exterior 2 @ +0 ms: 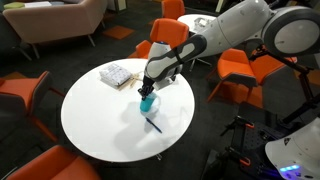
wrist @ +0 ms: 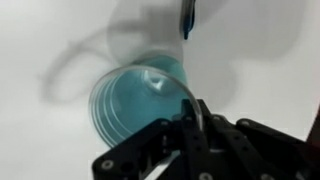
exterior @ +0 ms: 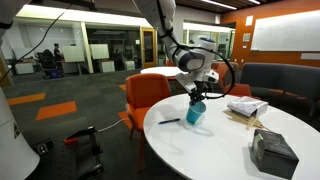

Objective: Move the cup slightly on the table

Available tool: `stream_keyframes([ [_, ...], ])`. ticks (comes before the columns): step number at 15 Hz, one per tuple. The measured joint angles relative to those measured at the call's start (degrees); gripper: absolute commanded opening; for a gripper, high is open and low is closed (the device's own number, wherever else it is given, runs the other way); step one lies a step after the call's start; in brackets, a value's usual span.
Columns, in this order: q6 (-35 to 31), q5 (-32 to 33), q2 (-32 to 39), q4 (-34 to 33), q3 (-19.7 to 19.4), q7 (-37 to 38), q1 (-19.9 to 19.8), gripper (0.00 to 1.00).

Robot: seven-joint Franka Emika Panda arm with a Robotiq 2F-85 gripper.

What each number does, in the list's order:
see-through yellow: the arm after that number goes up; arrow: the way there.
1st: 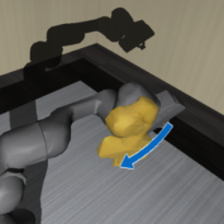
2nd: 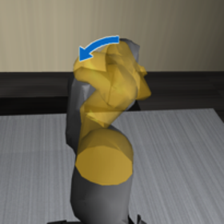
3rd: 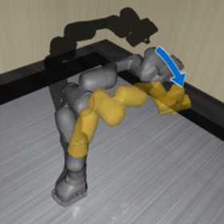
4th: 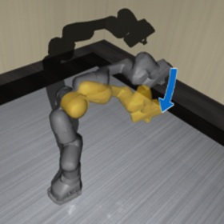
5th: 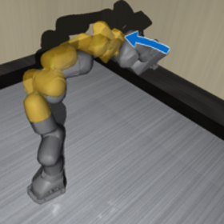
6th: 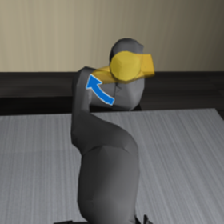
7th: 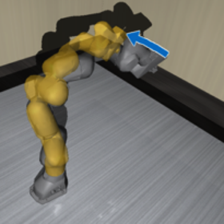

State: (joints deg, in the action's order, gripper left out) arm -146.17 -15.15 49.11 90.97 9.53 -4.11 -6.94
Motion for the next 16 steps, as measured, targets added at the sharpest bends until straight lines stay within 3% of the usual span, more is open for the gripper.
stream_keyframes([
  [5,0.5,9.4,1.4,-3.3,-8.7,7.1,9.5,0.0],
  [7,0.6,11.8,2.2,-4.6,-10.4,9.2,12.0,0.0],
  [8,0.8,12.3,2.5,-5.1,-10.7,10.0,12.8,0.25],
  [9,1.2,12.7,2.5,-5.6,-10.9,10.5,13.5,0.26],
  [16,6.4,16.3,0.9,-7.2,-12.8,14.0,16.6,0.83],
])
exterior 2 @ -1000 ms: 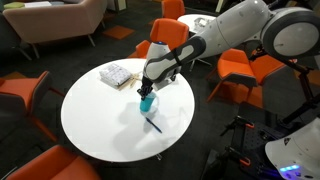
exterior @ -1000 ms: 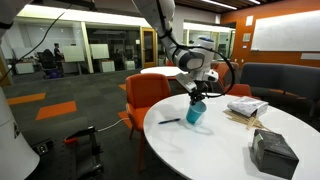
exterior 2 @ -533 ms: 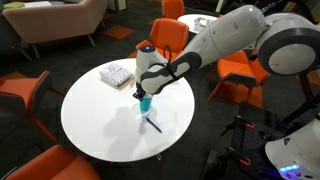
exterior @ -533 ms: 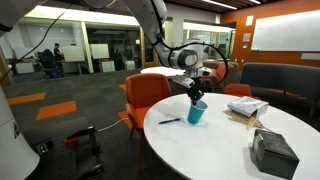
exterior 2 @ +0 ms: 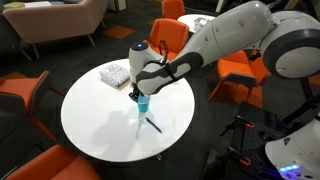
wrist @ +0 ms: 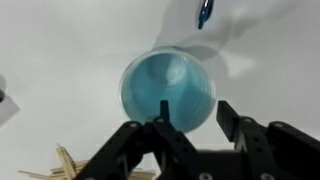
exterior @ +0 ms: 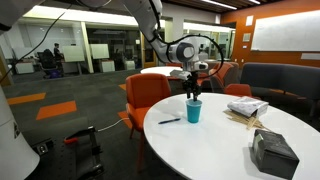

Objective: Move the cup slightly on the table

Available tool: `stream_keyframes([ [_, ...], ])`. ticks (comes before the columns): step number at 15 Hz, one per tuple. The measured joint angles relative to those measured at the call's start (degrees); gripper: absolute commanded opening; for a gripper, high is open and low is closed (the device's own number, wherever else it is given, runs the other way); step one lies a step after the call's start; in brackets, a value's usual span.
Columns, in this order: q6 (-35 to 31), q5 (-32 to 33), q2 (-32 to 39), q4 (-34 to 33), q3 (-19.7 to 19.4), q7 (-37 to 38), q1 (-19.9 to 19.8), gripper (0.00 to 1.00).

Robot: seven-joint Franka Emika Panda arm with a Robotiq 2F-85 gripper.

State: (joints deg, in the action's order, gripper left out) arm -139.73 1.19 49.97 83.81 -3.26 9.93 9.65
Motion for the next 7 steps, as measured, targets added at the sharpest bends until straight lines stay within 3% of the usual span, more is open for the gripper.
stream_keyframes([
  [2,1.4,0.0,-2.3,0.6,0.3,0.4,0.1,0.99],
  [7,2.6,-1.0,-14.5,9.1,2.1,0.4,-0.5,1.0],
])
